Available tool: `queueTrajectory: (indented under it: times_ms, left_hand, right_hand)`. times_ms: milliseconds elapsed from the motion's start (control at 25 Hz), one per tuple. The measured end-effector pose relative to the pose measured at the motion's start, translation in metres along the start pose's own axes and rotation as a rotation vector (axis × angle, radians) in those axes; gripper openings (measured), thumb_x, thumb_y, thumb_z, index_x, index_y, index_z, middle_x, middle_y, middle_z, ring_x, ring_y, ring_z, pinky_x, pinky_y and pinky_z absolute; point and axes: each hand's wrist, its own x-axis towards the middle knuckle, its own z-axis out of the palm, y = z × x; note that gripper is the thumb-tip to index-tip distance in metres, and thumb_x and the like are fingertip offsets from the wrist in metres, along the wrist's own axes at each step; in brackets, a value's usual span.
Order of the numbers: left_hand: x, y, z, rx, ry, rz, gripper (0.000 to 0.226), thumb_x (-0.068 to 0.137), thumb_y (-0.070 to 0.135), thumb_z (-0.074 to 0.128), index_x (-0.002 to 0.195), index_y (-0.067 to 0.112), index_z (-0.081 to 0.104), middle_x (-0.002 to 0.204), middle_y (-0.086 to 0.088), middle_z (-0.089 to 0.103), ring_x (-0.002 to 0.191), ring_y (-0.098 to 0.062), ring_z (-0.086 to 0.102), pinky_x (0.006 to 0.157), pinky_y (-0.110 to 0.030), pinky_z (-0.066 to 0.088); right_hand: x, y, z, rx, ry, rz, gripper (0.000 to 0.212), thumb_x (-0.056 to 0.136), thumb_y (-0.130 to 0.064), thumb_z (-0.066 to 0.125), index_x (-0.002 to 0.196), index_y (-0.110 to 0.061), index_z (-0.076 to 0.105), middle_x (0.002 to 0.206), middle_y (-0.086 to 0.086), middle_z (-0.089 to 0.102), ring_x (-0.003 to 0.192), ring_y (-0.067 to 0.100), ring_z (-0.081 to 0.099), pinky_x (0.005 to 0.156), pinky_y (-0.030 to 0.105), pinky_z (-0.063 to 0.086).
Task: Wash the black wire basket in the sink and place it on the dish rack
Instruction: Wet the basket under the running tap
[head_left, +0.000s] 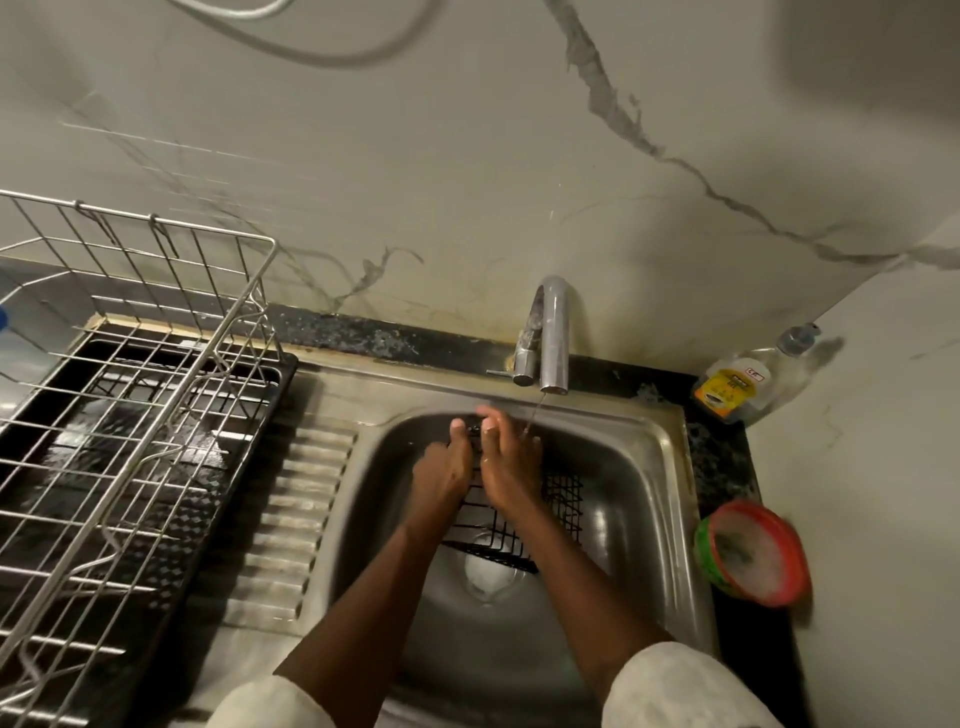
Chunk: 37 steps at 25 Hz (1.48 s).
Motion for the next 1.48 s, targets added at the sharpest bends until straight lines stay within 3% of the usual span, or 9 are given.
queueTrajectory:
  times_ms: [80,280,400,480,680,960,1040,1240,1480]
  left_hand:
    - [0.001,0.008,0.002,-0.026,0.078,-0.035,0.059,0.102,0.062,0.041,0.102,0.012,0.072,0.104,-0.012,0.070,0.094,-0.029,0.063,0.093,-0.043,0.054]
    - [-0.013,0.008,0.021,-0.135,0.117,-0.166,0.049,0.100,0.059,0.049,0.069,0.020,0.050,0.080,-0.005,0.060,0.085,-0.028,0.064,0.090,-0.045,0.056]
    - [-0.008,-0.003,0.027,-0.142,0.171,-0.203,0.056,0.095,0.068,0.048,0.087,0.016,0.064,0.097,-0.012,0.070,0.091,-0.032,0.068,0.092,-0.049,0.057]
    - [-0.009,-0.011,0.025,-0.197,0.224,-0.283,0.072,0.089,0.073,0.050,0.110,0.008,0.069,0.110,-0.018,0.072,0.099,-0.037,0.069,0.095,-0.050,0.056]
    - [-0.011,-0.030,0.013,-0.284,0.293,-0.414,0.081,0.093,0.066,0.057,0.140,0.000,0.055,0.134,-0.024,0.062,0.117,-0.043,0.062,0.103,-0.052,0.051]
    - [0.000,-0.017,0.008,-0.260,0.264,-0.307,0.065,0.100,0.058,0.054,0.124,-0.001,0.062,0.104,-0.016,0.063,0.088,-0.025,0.057,0.078,-0.038,0.047]
    - [0.001,-0.021,0.005,-0.242,0.272,-0.289,0.062,0.101,0.057,0.054,0.120,-0.002,0.063,0.106,-0.017,0.065,0.086,-0.025,0.056,0.079,-0.038,0.047]
    - [-0.002,-0.023,0.009,-0.197,0.280,-0.280,0.069,0.101,0.062,0.048,0.123,0.000,0.066,0.120,-0.021,0.067,0.106,-0.035,0.063,0.086,-0.038,0.045]
    - [-0.002,-0.026,0.008,-0.308,0.327,-0.349,0.064,0.100,0.055,0.057,0.127,-0.003,0.063,0.119,-0.020,0.065,0.109,-0.037,0.062,0.094,-0.041,0.048]
  right_hand:
    - [0.002,-0.004,0.004,0.075,0.051,0.034,0.058,0.102,-0.058,0.013,0.149,-0.036,0.038,0.144,0.000,0.053,0.135,0.018,0.042,0.121,0.051,0.017]
    - [0.029,0.003,-0.022,0.257,0.176,0.377,0.062,0.105,-0.057,0.012,0.120,-0.030,0.065,0.110,0.008,0.067,0.083,0.011,0.057,0.085,0.035,0.045]
    - [0.022,-0.005,-0.008,0.029,0.153,0.395,0.052,0.105,-0.053,0.018,0.133,-0.030,0.056,0.138,0.008,0.057,0.121,0.025,0.054,0.106,0.045,0.038]
    - [0.002,-0.011,0.010,-0.057,0.072,0.301,0.060,0.105,-0.056,0.016,0.156,-0.027,0.030,0.164,0.001,0.025,0.150,0.024,0.023,0.122,0.053,0.014]
    - [0.009,0.042,0.006,-0.092,0.073,0.564,0.075,0.101,-0.061,0.003,0.161,-0.018,0.015,0.168,0.006,0.011,0.154,0.026,0.012,0.123,0.054,0.007]
    - [0.006,0.021,0.021,0.011,0.086,0.633,0.075,0.103,-0.059,0.012,0.161,-0.012,0.001,0.169,0.008,-0.003,0.155,0.026,0.002,0.124,0.051,0.001]
    - [-0.003,0.032,0.029,-0.048,0.087,0.558,0.083,0.099,-0.067,0.009,0.161,-0.013,0.008,0.168,0.009,0.007,0.154,0.027,0.012,0.123,0.053,0.008]
    - [0.035,0.091,0.002,0.018,0.183,1.011,0.084,0.096,-0.067,0.010,0.135,-0.009,0.057,0.129,0.018,0.059,0.119,0.034,0.055,0.110,0.052,0.037]
    - [-0.027,0.017,0.041,-0.028,0.069,0.567,0.078,0.100,-0.065,0.009,0.161,-0.018,-0.006,0.168,0.003,-0.009,0.155,0.024,-0.006,0.124,0.051,-0.003]
